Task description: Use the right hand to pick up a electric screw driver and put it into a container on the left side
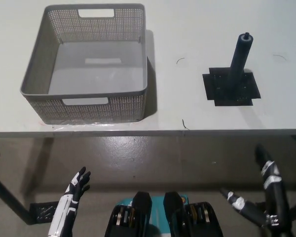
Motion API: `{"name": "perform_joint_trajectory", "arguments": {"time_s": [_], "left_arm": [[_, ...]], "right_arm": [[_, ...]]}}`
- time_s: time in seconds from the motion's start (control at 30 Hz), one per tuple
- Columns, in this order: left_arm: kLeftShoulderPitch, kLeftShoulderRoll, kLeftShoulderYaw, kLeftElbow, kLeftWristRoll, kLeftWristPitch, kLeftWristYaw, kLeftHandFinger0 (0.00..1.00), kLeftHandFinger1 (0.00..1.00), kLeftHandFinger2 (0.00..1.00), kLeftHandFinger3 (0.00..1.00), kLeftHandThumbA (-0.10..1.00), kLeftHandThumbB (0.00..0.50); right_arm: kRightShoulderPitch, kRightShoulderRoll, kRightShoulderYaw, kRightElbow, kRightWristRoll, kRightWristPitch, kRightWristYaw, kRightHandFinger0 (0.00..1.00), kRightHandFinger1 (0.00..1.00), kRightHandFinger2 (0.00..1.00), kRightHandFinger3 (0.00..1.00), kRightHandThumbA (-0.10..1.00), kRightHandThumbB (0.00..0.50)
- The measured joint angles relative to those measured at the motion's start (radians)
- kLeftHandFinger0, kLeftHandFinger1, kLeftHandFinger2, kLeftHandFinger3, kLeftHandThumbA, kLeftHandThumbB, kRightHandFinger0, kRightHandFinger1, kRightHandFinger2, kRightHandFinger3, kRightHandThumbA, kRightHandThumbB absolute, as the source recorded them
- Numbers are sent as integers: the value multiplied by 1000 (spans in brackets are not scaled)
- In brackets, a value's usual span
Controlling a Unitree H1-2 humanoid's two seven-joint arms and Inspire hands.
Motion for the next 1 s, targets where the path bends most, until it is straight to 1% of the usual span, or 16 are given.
{"name": "perform_joint_trajectory", "arguments": {"time_s": [0.03, 0.1, 0.13, 0.23, 0.3, 0.37, 0.4, 0.47, 0.57, 0.6, 0.63, 0.67, 0.7, 0.77, 0.87, 1.0], "left_arm": [[1, 0, 0, 0, 0, -1, 0, 1000, 1000, 1000, 1000, 1000, 138], [2, 0, -2, 0, 0, -3, 0, 1000, 1000, 1000, 1000, 1000, 143], [2, 0, -3, 0, 0, -3, 0, 1000, 1000, 1000, 1000, 1000, 149], [2, 1, -4, 0, 0, -4, 0, 1000, 1000, 1000, 1000, 1000, 140], [2, 1, -5, 1, 0, -5, 0, 1000, 1000, 1000, 1000, 1000, 149], [3, 2, -6, 2, 0, -7, 0, 1000, 1000, 1000, 1000, 1000, 142], [5, 2, -6, 2, 0, -7, 0, 1000, 1000, 1000, 1000, 1000, 141], [7, 3, -7, 4, 3, -9, 0, 1000, 1000, 1000, 1000, 1000, 145], [9, 3, -9, 6, 8, -11, 0, 1000, 1000, 1000, 1000, 1000, 149], [9, 3, -9, 6, 9, -12, 0, 1000, 1000, 1000, 1000, 1000, 159], [9, 3, -9, 6, 10, -12, 0, 1000, 1000, 1000, 1000, 1000, 159], [9, 3, -10, 6, 12, -12, 0, 1000, 1000, 1000, 1000, 1000, 159], [9, 3, -11, 6, 13, -13, 0, 1000, 1000, 1000, 1000, 1000, 154], [10, 4, -12, 9, 15, -16, 0, 1000, 1000, 1000, 1000, 1000, 144], [10, 5, -17, 15, 16, -24, 0, 1000, 1000, 1000, 1000, 1000, 158], [10, 5, -21, 16, 16, -30, 0, 1000, 1000, 1000, 1000, 1000, 166]], "right_arm": [[-5, 0, -4, -5, 0, -1, -1, 1000, 1000, 1000, 1000, 1000, 303], [-37, -2, -26, -19, -4, -3, -7, 1000, 1000, 1000, 1000, 1000, 313], [-51, -3, -34, -20, -7, -4, -9, 1000, 1000, 1000, 1000, 1000, 328], [-104, -6, -63, -21, -22, -2, -14, 1000, 1000, 1000, 1000, 1000, 324], [-138, -13, -79, -21, -31, 5, -14, 1000, 1000, 1000, 1000, 1000, 341], [-180, -28, -96, -19, -41, 29, -14, 1000, 1000, 1000, 1000, 1000, 346], [-196, -34, -102, -17, -43, 39, -14, 1000, 1000, 1000, 1000, 1000, 331], [-236, -54, -114, -2, -42, 64, -11, 1000, 1000, 1000, 1000, 1000, 346], [-297, -86, -132, 45, -36, 105, -6, 1000, 1000, 1000, 1000, 1000, 351], [-316, -95, -137, 63, -35, 117, -5, 1000, 1000, 1000, 1000, 1000, 365], [-332, -102, -141, 81, -35, 127, -5, 1000, 1000, 1000, 1000, 1000, 379], [-357, -111, -146, 113, -34, 145, -5, 1000, 1000, 1000, 1000, 1000, 378], [-372, -117, -149, 129, -34, 156, -5, 1000, 1000, 1000, 1000, 1000, 394], [-410, -125, -153, 172, -36, 177, -6, 1000, 1000, 1000, 1000, 1000, 392], [-474, -138, -156, 273, -39, 191, -10, 1000, 1000, 1000, 1000, 1000, 383], [-541, -150, -156, 394, -43, 188, -19, 1000, 1000, 1000, 1000, 1000, 401]]}}
